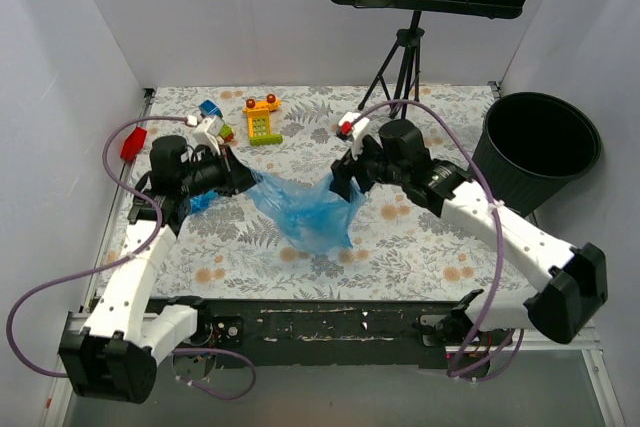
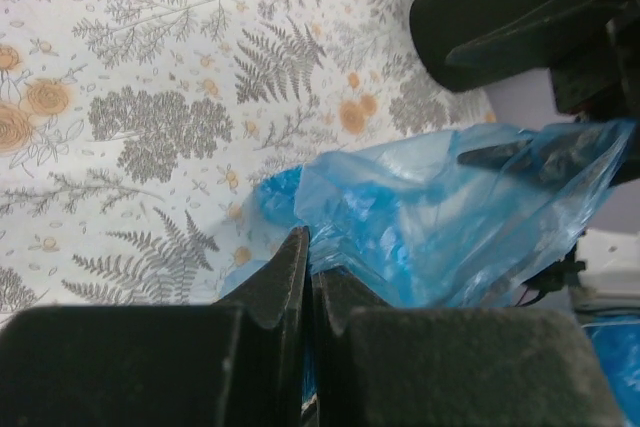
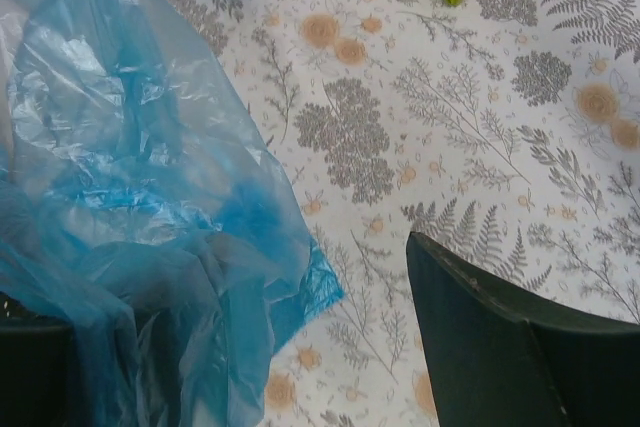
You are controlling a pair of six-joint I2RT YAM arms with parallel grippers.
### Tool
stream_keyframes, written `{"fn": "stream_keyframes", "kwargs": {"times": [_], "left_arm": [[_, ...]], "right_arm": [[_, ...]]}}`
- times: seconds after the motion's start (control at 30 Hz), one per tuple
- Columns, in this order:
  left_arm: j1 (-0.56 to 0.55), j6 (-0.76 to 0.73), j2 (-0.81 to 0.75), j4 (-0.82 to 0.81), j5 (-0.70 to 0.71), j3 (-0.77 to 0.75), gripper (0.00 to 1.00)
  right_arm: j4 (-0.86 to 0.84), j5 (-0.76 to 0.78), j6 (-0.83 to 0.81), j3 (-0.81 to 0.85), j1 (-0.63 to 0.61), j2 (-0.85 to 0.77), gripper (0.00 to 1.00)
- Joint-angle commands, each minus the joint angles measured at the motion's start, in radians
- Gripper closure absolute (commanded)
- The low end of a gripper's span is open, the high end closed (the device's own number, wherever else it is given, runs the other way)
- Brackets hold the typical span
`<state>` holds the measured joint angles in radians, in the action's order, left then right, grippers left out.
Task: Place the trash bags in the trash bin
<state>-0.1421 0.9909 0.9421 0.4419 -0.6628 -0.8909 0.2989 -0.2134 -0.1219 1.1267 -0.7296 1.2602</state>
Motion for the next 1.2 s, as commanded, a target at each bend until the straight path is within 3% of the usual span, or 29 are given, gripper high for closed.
{"fn": "stream_keyframes", "kwargs": {"times": [0.0, 0.23, 0.3, 0.4, 0.47, 0.5, 0.6, 0.83, 0.97, 1.17], "left_arm": [[0.044, 0.126, 0.095, -0.137, -0.115, -0.12, 1.0], [0.082, 0.181, 0.116, -0.115, 0.003, -0.186, 1.0], [0.104, 0.202, 0.116, -0.114, 0.02, -0.178, 1.0], [0.113, 0.225, 0.118, -0.134, -0.011, -0.145, 1.0], [0.113, 0.238, 0.121, -0.138, 0.02, -0.123, 1.0], [0.116, 0.236, 0.127, -0.138, 0.037, -0.115, 1.0], [0.182, 0.245, 0.156, -0.143, 0.051, -0.118, 1.0], [0.274, 0.319, 0.185, -0.193, 0.046, -0.132, 1.0], [0.283, 0.341, 0.192, -0.218, 0.029, -0.111, 1.0], [0.282, 0.351, 0.207, -0.229, 0.003, -0.16, 1.0]], "right_arm": [[-0.121, -0.032, 0.114, 0.093, -0.001, 0.105, 0.2], [-0.058, 0.236, 0.166, 0.11, -0.008, 0.091, 0.2], [-0.058, 0.221, 0.188, 0.126, -0.01, 0.077, 0.19], [-0.181, -0.036, 0.247, 0.102, -0.01, 0.059, 0.17], [-0.419, -0.383, 0.412, 0.014, 0.025, 0.079, 0.18], [-0.428, -0.464, 0.447, 0.005, 0.025, 0.097, 0.18], [-0.435, -0.506, 0.369, -0.022, -0.019, 0.1, 0.18], [-0.379, -0.397, 0.289, -0.013, -0.011, 0.068, 0.18], [-0.342, -0.243, 0.125, 0.059, -0.024, 0.097, 0.17], [-0.261, -0.012, 0.163, 0.059, -0.03, 0.143, 0.18]]}}
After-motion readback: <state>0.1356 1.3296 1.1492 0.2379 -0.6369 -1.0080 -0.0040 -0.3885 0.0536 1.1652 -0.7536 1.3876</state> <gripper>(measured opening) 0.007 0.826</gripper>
